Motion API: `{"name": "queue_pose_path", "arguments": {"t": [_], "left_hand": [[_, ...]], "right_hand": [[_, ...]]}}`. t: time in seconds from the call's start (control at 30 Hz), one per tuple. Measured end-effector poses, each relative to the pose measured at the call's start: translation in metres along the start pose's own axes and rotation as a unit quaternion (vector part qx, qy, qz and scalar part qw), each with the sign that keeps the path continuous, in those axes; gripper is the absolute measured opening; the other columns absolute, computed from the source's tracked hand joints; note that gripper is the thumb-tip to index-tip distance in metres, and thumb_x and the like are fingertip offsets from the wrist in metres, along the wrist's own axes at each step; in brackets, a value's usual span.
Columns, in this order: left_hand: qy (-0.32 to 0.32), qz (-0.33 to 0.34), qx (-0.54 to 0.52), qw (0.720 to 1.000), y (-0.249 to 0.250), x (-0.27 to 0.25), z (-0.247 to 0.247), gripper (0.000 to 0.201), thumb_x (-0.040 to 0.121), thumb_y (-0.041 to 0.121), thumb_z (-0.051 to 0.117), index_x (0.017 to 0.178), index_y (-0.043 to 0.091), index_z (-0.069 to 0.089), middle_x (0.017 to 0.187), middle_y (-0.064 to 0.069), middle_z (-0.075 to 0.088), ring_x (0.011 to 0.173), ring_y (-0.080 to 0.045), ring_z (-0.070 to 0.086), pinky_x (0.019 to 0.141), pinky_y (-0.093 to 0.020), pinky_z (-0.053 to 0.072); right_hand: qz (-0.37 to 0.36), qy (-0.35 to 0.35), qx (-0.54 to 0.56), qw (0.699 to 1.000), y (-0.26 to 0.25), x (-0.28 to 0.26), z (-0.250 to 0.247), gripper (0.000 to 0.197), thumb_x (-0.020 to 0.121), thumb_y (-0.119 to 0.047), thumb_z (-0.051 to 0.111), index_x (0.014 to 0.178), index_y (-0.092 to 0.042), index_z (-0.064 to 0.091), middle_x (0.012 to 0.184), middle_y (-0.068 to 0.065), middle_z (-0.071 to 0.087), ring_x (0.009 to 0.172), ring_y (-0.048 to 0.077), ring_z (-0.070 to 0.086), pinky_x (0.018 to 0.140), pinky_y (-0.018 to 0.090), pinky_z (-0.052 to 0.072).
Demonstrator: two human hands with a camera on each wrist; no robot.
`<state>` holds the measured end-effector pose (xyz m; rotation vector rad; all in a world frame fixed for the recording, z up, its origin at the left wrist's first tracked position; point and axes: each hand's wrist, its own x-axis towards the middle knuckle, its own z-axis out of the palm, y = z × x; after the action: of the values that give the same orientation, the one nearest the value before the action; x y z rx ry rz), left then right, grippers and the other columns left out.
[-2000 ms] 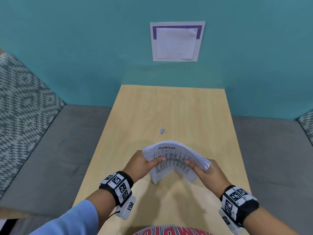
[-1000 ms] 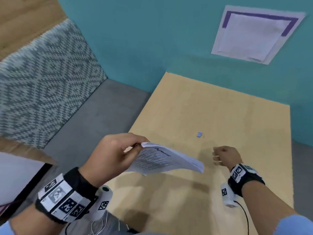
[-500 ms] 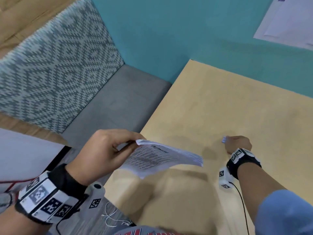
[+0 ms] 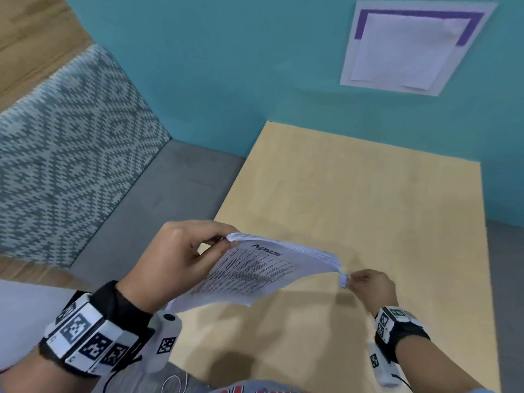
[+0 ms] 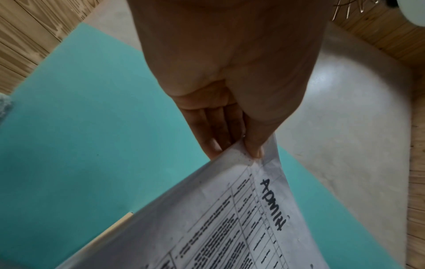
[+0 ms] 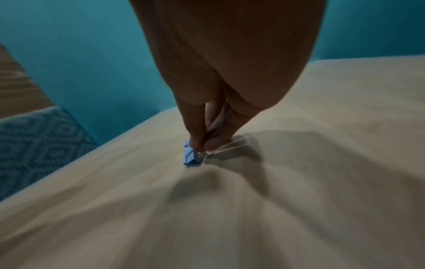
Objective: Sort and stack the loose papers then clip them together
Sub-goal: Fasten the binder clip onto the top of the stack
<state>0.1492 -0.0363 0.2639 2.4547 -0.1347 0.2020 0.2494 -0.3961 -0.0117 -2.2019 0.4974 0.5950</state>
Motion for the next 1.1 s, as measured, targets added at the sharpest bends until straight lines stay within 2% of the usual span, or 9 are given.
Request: {"name": "queue_pose_path", "arguments": {"t": [0.07, 0.17, 0.3, 0.4, 0.5, 0.6, 0.83, 0.97, 1.1], "left_hand": [[0.000, 0.009, 0.004, 1.000, 0.010, -0.003, 0.005, 0.013, 0.094, 0.026, 0.073, 0.099, 0.022, 0.084, 0.089, 0.017, 0.083, 0.083, 0.001, 0.078, 0.072, -0.031, 0.059], [-0.004, 0.017, 0.000, 1.000, 0.023, -0.009, 0.012, 0.012, 0.094, 0.027, 0.074, 0.099, 0.024, 0.084, 0.090, 0.019, 0.083, 0.084, 0.002, 0.078, 0.072, -0.032, 0.060], [-0.015, 0.018, -0.018, 1.000, 0.037, -0.016, 0.018, 0.010, 0.097, 0.019, 0.078, 0.100, 0.026, 0.084, 0.091, 0.020, 0.083, 0.087, 0.001, 0.079, 0.073, -0.035, 0.062], [-0.023, 0.013, -0.032, 0.999, 0.048, -0.020, 0.023, 0.011, 0.098, 0.019, 0.077, 0.099, 0.028, 0.083, 0.090, 0.018, 0.083, 0.085, -0.003, 0.079, 0.072, -0.037, 0.062], [-0.024, 0.015, -0.035, 0.999, 0.056, -0.021, 0.027, 0.010, 0.097, 0.019, 0.077, 0.097, 0.027, 0.083, 0.085, 0.015, 0.082, 0.081, -0.005, 0.079, 0.075, -0.034, 0.060], [-0.027, 0.024, -0.038, 0.999, 0.065, -0.020, 0.032, 0.009, 0.097, 0.022, 0.076, 0.095, 0.028, 0.083, 0.083, 0.015, 0.082, 0.079, -0.004, 0.079, 0.075, -0.034, 0.060], [-0.047, 0.038, -0.058, 0.997, 0.085, -0.015, 0.043, 0.027, 0.096, 0.051, 0.065, 0.095, 0.028, 0.079, 0.079, 0.002, 0.079, 0.079, -0.021, 0.077, 0.074, -0.040, 0.061], [-0.056, 0.036, -0.064, 0.996, 0.093, -0.016, 0.054, 0.011, 0.098, 0.035, 0.072, 0.096, 0.029, 0.081, 0.080, 0.007, 0.081, 0.077, -0.014, 0.077, 0.075, -0.039, 0.061], [-0.064, 0.033, -0.077, 0.994, 0.100, -0.019, 0.063, 0.009, 0.098, 0.031, 0.074, 0.096, 0.027, 0.082, 0.081, 0.009, 0.081, 0.077, -0.011, 0.077, 0.076, -0.038, 0.061]], "right_hand": [[-0.006, 0.000, -0.013, 1.000, 0.015, -0.017, -0.010, 0.009, 0.080, -0.013, 0.083, 0.074, -0.020, 0.080, 0.083, 0.003, 0.076, 0.084, 0.025, 0.068, 0.086, 0.036, 0.056], [-0.009, -0.015, -0.019, 1.000, 0.037, -0.040, -0.021, 0.030, 0.081, -0.009, 0.075, 0.058, -0.028, 0.076, 0.074, -0.001, 0.076, 0.071, 0.022, 0.067, 0.069, 0.030, 0.053], [-0.001, -0.045, 0.070, 0.997, 0.057, -0.065, -0.034, 0.016, 0.082, -0.014, 0.073, 0.071, -0.023, 0.079, 0.083, 0.006, 0.080, 0.076, 0.032, 0.075, 0.072, 0.042, 0.059], [-0.002, -0.059, 0.212, 0.975, 0.047, -0.094, -0.049, 0.008, 0.093, -0.008, 0.069, 0.093, -0.002, 0.074, 0.095, 0.014, 0.082, 0.089, 0.032, 0.082, 0.086, 0.054, 0.062], [-0.044, -0.045, 0.309, 0.949, 0.029, -0.123, -0.074, 0.011, 0.097, 0.001, 0.068, 0.098, 0.012, 0.068, 0.097, 0.024, 0.080, 0.090, 0.033, 0.082, 0.087, 0.048, 0.064], [-0.096, -0.023, 0.365, 0.926, 0.010, -0.150, -0.105, 0.012, 0.091, 0.002, 0.075, 0.100, 0.008, 0.069, 0.096, 0.026, 0.080, 0.092, 0.035, 0.080, 0.083, 0.036, 0.065], [-0.216, 0.015, 0.413, 0.885, -0.033, -0.219, -0.166, 0.022, 0.091, 0.004, 0.073, 0.112, -0.001, 0.075, 0.093, 0.013, 0.082, 0.081, 0.024, 0.076, 0.081, 0.031, 0.067], [-0.275, 0.002, 0.416, 0.867, -0.059, -0.249, -0.171, 0.020, 0.092, -0.006, 0.071, 0.109, -0.007, 0.081, 0.082, 0.008, 0.075, 0.073, 0.021, 0.070, 0.076, 0.032, 0.065], [-0.314, -0.024, 0.350, 0.882, -0.088, -0.263, -0.160, 0.032, 0.076, -0.016, 0.084, 0.107, -0.014, 0.082, 0.079, 0.008, 0.080, 0.064, 0.019, 0.070, 0.071, 0.025, 0.061]]}}
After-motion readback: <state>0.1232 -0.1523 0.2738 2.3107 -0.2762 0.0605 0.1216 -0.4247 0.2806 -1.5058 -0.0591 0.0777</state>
